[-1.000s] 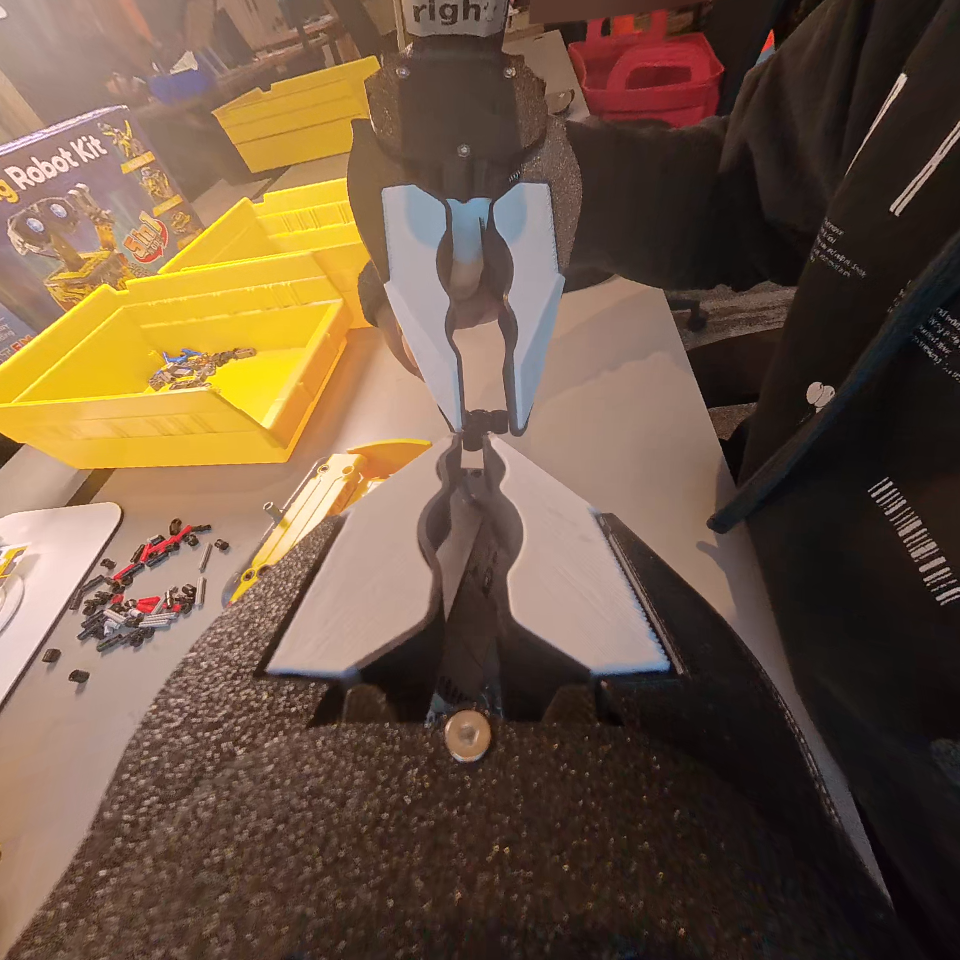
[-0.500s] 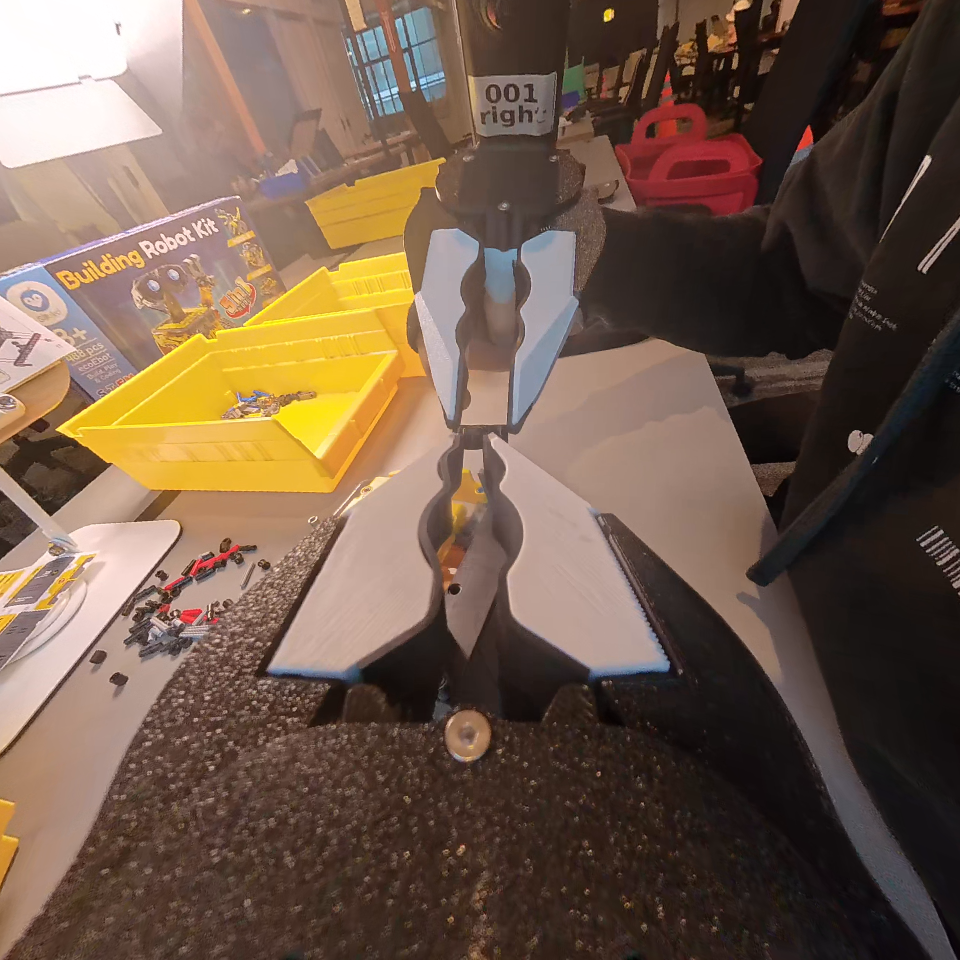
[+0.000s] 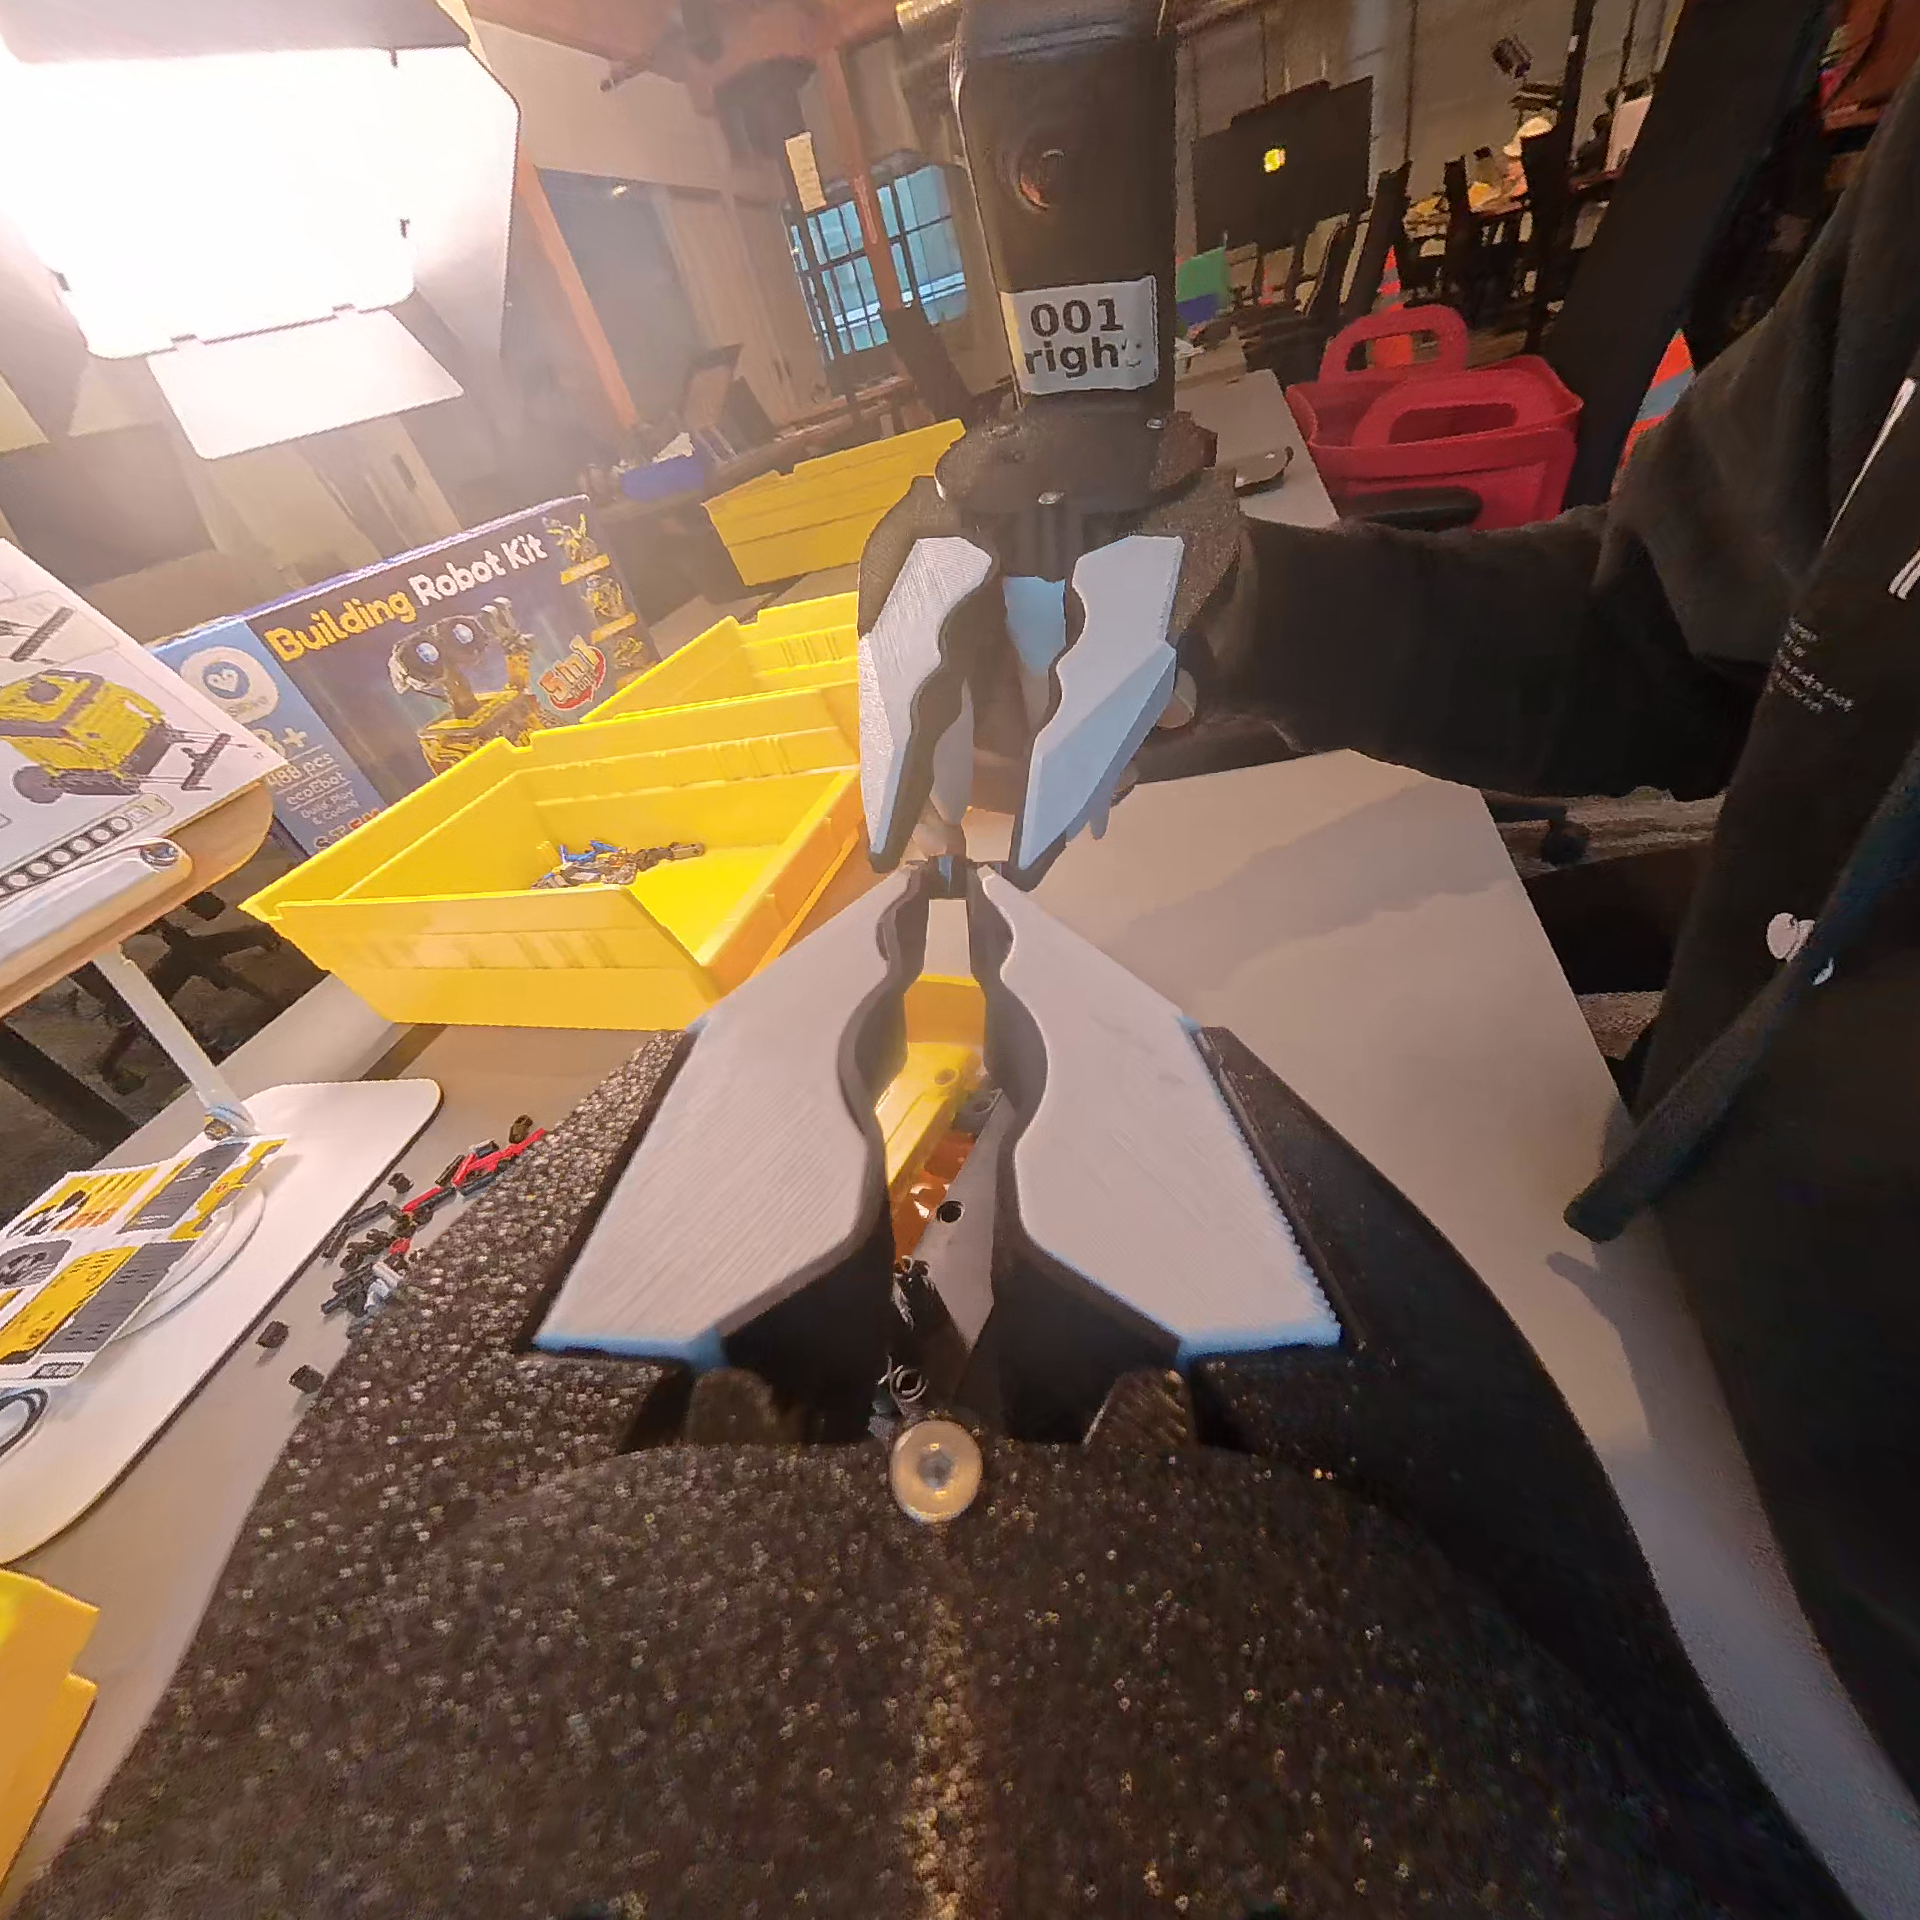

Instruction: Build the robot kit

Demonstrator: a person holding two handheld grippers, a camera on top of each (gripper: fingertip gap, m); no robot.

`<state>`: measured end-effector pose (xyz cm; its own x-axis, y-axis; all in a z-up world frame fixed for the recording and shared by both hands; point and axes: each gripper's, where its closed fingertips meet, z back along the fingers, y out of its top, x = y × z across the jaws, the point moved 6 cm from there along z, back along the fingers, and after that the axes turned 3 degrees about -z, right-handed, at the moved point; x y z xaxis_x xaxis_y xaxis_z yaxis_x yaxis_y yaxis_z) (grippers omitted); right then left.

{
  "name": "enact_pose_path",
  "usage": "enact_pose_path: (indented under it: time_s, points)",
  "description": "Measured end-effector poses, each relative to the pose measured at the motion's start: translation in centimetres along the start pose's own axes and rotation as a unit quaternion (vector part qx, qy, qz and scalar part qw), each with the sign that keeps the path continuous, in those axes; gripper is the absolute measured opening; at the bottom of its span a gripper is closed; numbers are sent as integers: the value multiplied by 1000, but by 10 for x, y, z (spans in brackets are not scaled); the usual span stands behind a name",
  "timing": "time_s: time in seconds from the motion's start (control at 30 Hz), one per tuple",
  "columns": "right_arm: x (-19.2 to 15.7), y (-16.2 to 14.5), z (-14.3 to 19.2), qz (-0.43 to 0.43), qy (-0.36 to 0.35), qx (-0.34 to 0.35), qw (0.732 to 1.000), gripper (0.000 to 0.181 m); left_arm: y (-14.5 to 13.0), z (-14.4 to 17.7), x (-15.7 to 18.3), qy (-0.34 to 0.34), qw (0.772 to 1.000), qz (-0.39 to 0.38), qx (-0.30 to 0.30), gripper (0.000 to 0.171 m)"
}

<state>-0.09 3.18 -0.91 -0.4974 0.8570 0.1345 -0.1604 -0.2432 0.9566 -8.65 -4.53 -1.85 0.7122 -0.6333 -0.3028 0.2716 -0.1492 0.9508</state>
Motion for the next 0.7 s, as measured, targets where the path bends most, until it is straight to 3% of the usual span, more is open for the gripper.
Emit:
enact_pose_path:
  time_s: [0.5, 0.7]
  points:
    - [-1, -3, 0, 8, -2, -4, 1000, 23, -4, 0, 2, 0, 1000, 5, -2, 5]
    - [4, -17, 15, -11, -24, -10, 1000, 22, -10, 28, -14, 10, 997, 79, -22, 56]
